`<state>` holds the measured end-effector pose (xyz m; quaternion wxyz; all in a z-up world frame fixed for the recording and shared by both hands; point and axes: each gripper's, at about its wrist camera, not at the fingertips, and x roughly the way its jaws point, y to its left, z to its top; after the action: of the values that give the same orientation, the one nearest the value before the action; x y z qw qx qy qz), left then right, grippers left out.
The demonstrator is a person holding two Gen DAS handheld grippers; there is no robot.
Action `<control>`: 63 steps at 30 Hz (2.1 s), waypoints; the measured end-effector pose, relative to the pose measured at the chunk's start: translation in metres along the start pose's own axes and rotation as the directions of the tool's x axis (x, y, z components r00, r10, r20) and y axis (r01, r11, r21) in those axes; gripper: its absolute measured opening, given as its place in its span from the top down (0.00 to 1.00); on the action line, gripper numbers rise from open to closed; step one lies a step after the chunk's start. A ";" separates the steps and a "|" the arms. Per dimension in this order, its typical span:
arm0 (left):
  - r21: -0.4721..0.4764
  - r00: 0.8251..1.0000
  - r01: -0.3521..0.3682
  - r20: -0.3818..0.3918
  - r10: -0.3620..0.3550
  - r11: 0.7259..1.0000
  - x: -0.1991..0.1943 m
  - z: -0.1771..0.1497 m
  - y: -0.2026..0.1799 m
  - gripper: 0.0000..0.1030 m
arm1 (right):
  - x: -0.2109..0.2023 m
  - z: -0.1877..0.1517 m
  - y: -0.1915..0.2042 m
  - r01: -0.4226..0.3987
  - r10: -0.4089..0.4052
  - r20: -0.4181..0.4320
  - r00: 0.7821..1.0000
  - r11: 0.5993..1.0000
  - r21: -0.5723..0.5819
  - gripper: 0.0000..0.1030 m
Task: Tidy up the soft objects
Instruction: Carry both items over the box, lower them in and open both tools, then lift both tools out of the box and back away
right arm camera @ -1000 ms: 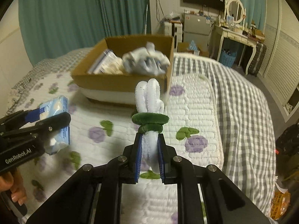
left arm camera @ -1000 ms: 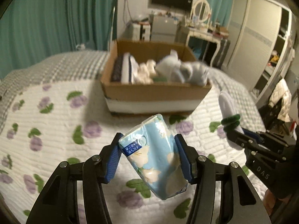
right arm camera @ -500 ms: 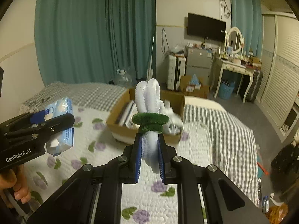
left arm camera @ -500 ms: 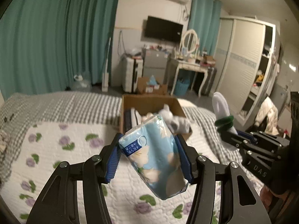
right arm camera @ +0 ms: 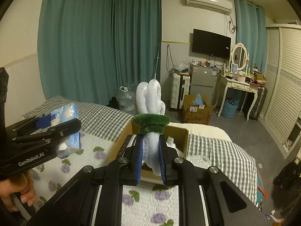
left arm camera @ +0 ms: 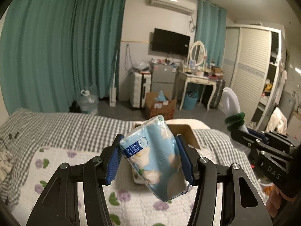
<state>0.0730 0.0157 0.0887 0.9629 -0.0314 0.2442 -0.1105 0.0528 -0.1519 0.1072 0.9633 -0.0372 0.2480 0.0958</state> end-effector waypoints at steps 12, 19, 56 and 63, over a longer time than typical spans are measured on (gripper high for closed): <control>-0.007 0.994 -0.006 -0.107 0.005 1.000 0.126 0.004 0.006 0.47 | 0.116 -0.004 -0.028 -0.007 0.008 -0.108 0.994 1.000 0.008 0.85; 0.006 0.974 0.000 -0.226 0.001 1.000 0.194 -0.020 0.006 0.47 | 0.182 -0.027 -0.045 -0.016 0.018 -0.215 0.977 1.000 0.013 0.85; 0.065 1.000 -0.017 -0.003 0.017 0.998 0.042 0.037 -0.004 0.00 | 0.037 0.009 -0.018 0.062 -0.063 -0.041 0.997 0.998 -0.025 0.40; 0.071 0.995 -0.059 0.081 0.053 0.996 -0.030 0.032 0.004 0.00 | -0.036 0.010 0.004 0.061 -0.057 0.081 0.995 0.997 -0.043 0.18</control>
<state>0.0637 0.0264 0.1299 0.9750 0.0064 0.2024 -0.0911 0.0255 -0.1528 0.1336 0.9737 -0.0626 0.2060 0.0743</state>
